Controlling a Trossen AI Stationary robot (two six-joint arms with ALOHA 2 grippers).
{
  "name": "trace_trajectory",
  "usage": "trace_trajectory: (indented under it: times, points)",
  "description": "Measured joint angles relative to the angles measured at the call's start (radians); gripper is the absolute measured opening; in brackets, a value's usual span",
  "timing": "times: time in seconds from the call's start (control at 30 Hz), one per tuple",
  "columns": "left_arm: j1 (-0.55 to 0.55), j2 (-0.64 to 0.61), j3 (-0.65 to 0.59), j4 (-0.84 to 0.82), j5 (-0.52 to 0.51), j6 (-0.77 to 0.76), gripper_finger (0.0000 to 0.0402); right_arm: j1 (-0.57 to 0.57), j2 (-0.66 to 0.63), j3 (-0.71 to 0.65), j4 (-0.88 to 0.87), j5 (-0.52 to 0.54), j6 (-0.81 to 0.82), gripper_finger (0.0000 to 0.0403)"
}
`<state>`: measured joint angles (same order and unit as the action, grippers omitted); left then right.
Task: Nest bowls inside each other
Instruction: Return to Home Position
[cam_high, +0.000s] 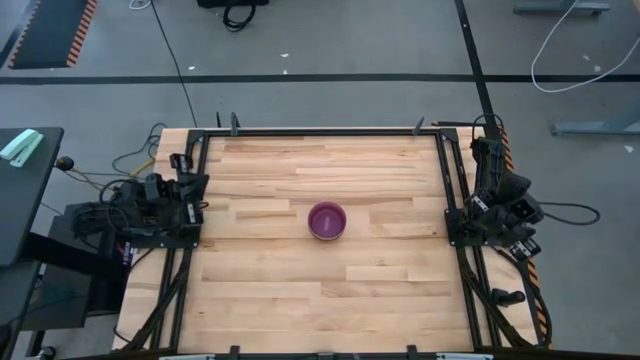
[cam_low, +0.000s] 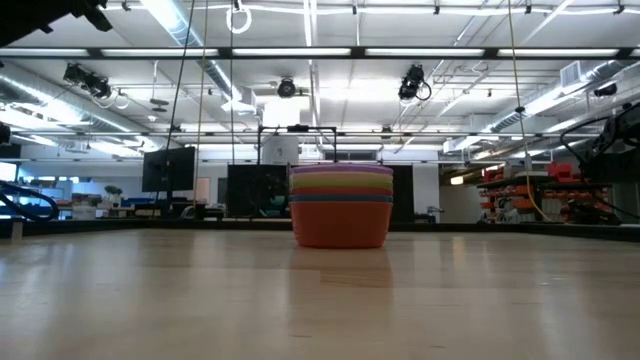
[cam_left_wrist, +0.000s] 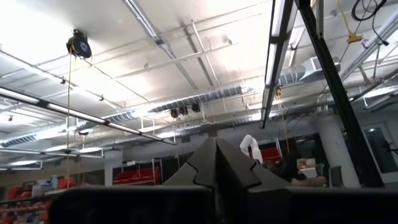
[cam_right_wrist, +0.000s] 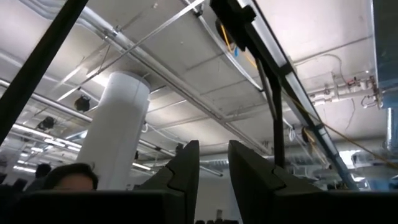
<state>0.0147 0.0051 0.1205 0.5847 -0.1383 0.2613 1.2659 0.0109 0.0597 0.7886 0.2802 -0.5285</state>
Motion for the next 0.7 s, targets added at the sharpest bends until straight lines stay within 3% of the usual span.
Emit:
trace_trajectory:
  times: [0.17, 0.47, 0.7]
  points:
    - [0.000, -0.001, 0.000, -0.007, 0.000, -0.015, 0.0028, 0.000, 0.000, 0.000, -0.056, 0.000, 0.033, 0.0094]
    - [0.000, -0.001, 0.000, -0.064, -0.010, -0.022, 0.0006, 0.000, 0.000, 0.000, -0.165, 0.001, 0.069, 0.0094]
    - [0.000, 0.000, 0.000, -0.095, -0.042, -0.038, 0.0029, 0.000, 0.000, -0.032, -0.159, 0.007, 0.084, 0.0093]
